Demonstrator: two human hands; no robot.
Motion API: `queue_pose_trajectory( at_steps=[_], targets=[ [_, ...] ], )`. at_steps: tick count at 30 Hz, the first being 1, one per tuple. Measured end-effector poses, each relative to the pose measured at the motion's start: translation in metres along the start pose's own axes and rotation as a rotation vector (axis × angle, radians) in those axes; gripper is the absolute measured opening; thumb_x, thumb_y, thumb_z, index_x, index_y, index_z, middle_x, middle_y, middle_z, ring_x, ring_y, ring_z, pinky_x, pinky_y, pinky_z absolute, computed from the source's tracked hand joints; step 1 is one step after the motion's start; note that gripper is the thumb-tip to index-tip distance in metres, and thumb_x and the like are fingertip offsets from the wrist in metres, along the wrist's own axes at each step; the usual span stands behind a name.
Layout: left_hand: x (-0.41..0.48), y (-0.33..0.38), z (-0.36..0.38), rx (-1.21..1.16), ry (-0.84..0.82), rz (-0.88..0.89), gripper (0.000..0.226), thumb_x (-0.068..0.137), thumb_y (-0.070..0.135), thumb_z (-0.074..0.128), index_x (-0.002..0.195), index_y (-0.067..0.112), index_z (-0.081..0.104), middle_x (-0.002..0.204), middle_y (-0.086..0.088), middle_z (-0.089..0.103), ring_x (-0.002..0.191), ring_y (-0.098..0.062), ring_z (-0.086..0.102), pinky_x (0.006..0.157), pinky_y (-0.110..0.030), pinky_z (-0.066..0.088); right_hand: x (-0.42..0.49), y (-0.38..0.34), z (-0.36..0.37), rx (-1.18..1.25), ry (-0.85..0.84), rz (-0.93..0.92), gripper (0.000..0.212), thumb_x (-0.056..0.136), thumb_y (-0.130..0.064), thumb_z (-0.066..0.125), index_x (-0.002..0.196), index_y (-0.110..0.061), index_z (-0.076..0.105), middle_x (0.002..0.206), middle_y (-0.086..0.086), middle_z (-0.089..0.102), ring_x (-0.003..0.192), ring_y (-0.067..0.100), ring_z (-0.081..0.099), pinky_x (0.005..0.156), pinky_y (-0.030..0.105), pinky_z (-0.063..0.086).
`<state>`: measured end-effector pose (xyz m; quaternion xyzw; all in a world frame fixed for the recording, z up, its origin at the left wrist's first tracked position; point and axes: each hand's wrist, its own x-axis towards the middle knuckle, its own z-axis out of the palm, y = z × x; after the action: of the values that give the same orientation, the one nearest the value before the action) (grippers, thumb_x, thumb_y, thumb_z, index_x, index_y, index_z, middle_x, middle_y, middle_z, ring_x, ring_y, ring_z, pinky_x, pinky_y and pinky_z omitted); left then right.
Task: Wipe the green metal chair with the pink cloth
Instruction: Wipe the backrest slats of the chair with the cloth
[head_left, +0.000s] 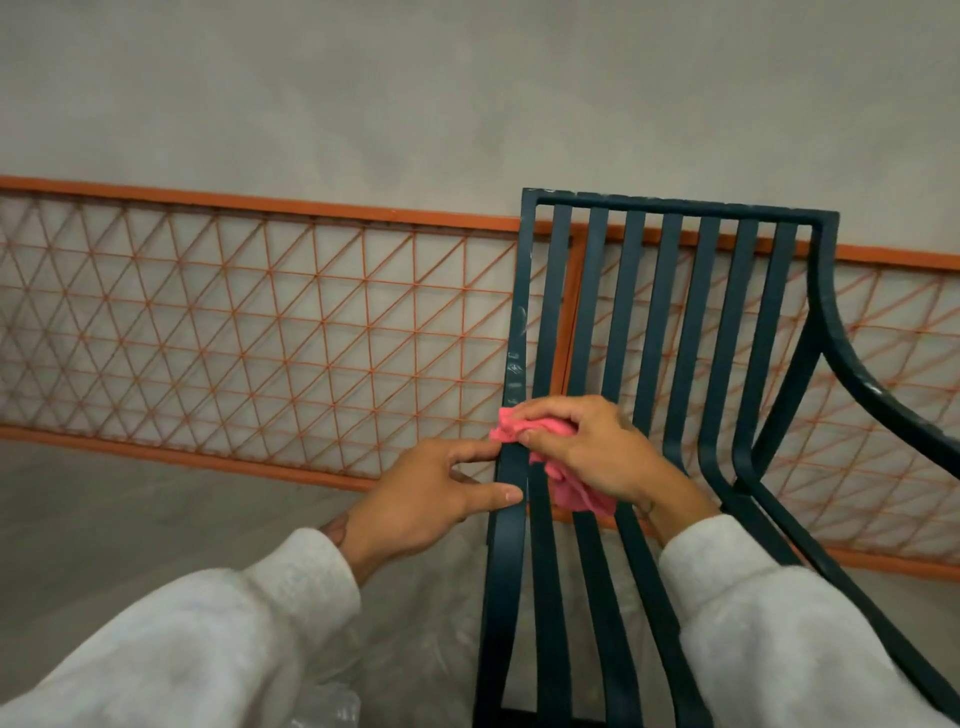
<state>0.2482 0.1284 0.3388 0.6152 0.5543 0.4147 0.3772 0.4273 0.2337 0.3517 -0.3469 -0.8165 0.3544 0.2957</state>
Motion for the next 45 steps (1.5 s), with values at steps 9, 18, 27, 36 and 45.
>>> queue_pose_trajectory(
  at_steps=[9,18,27,36,45],
  targets=[
    [0.002,-0.006,-0.004,0.148,0.044,-0.051,0.062,0.074,0.039,0.080,0.132,0.028,0.059,0.114,0.009,0.072,0.103,-0.004,0.067,0.094,-0.029,0.051,0.012,-0.006,-0.002,-0.093,0.014,0.028,0.017,0.092,-0.032,0.069,0.103,-0.044,0.073,0.102,-0.005,0.077,0.080,0.018,0.075,0.073,0.039,0.063],
    [0.006,0.002,-0.010,0.222,0.001,-0.017,0.059,0.071,0.040,0.082,0.125,0.029,0.063,0.110,0.016,0.070,0.095,-0.002,0.067,0.085,-0.024,0.051,-0.003,-0.004,-0.013,-0.032,-0.088,0.016,0.019,0.089,-0.027,0.072,0.106,-0.034,0.077,0.111,-0.016,0.074,0.094,0.011,0.072,0.083,0.029,0.058],
    [0.003,-0.001,-0.009,0.255,0.025,-0.007,0.064,0.073,0.042,0.080,0.131,0.025,0.060,0.127,0.004,0.066,0.113,-0.014,0.063,0.102,-0.036,0.048,0.002,-0.014,0.002,-0.026,-0.028,0.027,0.020,0.092,-0.016,0.070,0.109,-0.024,0.077,0.111,-0.015,0.074,0.095,0.006,0.070,0.071,0.017,0.055],
    [0.003,-0.008,-0.008,0.220,0.016,-0.006,0.068,0.072,0.046,0.079,0.133,0.025,0.057,0.128,0.005,0.065,0.111,-0.016,0.065,0.100,-0.040,0.050,0.011,-0.011,0.004,-0.090,0.084,0.097,0.020,0.093,-0.023,0.069,0.112,-0.027,0.074,0.079,-0.007,0.073,0.057,0.004,0.066,0.060,0.023,0.054],
    [-0.002,-0.007,-0.007,0.113,-0.001,0.033,0.051,0.081,0.031,0.076,0.129,0.025,0.060,0.105,0.019,0.068,0.077,0.009,0.066,0.068,-0.007,0.048,0.000,-0.012,-0.013,-0.106,-0.048,0.083,0.014,0.090,-0.023,0.071,0.098,-0.033,0.078,0.107,-0.010,0.075,0.090,0.013,0.072,0.080,0.031,0.060]
  ],
)
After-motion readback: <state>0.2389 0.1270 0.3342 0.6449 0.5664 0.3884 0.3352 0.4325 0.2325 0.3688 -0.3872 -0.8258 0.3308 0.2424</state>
